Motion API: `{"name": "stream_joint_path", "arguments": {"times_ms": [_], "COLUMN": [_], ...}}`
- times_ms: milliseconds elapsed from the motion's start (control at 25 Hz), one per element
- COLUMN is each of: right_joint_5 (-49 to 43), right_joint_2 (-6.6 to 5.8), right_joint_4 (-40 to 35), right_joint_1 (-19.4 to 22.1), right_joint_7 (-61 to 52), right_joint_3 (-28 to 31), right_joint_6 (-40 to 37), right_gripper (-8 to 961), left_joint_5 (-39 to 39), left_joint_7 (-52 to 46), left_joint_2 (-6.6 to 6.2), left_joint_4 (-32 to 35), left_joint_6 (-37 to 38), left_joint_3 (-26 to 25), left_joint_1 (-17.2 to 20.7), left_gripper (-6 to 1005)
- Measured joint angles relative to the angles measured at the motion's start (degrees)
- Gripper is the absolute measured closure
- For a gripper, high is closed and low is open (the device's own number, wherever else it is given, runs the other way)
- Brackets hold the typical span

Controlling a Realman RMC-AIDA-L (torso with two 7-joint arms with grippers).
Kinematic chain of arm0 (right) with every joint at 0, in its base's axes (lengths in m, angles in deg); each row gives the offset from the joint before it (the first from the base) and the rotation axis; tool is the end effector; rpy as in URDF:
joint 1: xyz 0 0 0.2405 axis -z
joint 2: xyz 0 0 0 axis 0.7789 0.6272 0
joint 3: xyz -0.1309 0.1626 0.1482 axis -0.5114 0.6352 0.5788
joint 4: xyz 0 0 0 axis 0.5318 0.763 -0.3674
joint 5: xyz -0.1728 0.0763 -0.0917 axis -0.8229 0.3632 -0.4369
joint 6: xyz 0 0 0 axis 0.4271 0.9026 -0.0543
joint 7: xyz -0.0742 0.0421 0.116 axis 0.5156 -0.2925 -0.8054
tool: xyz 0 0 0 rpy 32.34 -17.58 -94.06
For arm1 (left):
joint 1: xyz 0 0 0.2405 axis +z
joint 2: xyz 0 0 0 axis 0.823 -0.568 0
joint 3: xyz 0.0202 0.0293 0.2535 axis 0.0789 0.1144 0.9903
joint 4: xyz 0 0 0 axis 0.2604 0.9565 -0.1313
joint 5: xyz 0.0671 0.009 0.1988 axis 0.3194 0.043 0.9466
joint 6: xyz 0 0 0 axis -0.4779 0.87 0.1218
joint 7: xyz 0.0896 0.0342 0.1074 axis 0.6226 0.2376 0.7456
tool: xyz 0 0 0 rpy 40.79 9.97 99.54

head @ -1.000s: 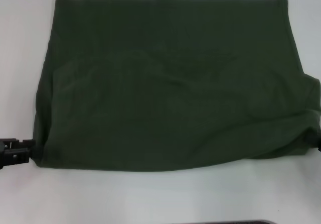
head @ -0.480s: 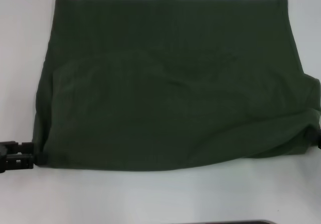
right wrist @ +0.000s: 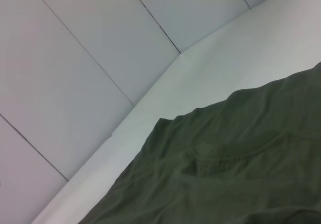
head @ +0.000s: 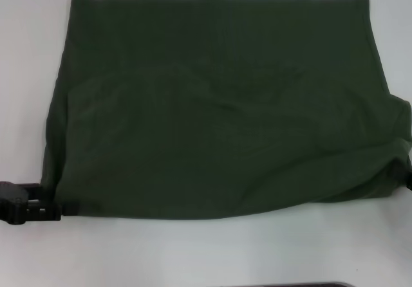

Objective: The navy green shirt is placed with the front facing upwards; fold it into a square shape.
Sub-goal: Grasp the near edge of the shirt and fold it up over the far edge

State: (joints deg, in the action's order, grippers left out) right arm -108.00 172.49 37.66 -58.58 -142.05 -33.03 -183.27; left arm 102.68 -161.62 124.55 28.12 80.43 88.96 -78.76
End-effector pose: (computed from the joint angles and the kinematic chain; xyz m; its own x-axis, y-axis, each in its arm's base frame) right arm 0.3810 0.1602 0.0258 0.3354 -0.5927 -0.7323 -0.8758 -0.4826 -0.0106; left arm -0.3539 0.2380 0.0385 0.5175 0.8215 0.2394 0.8433 -0.5371 0.0202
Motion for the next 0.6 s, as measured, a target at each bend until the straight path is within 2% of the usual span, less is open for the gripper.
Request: {"name": "stream_joint_path", "arguments": {"times_ms": [600], "right_joint_5": [-0.03], "right_joint_2": [0.00], "right_joint_4": [0.02], "right_joint_1": [-0.36], "right_joint_7": [-0.48], "right_joint_3": [0.20], "right_joint_6": [0.04], "right_gripper": [943], "left_joint_5": [-0.12], "left_joint_7": [0.16], "left_joint_2": [1.03], "left_joint_4": [-0.09], "left_joint_6": [-2.55], "left_joint_3": [2.65], "left_joint_1": [-0.65], "left_gripper": [231]}}
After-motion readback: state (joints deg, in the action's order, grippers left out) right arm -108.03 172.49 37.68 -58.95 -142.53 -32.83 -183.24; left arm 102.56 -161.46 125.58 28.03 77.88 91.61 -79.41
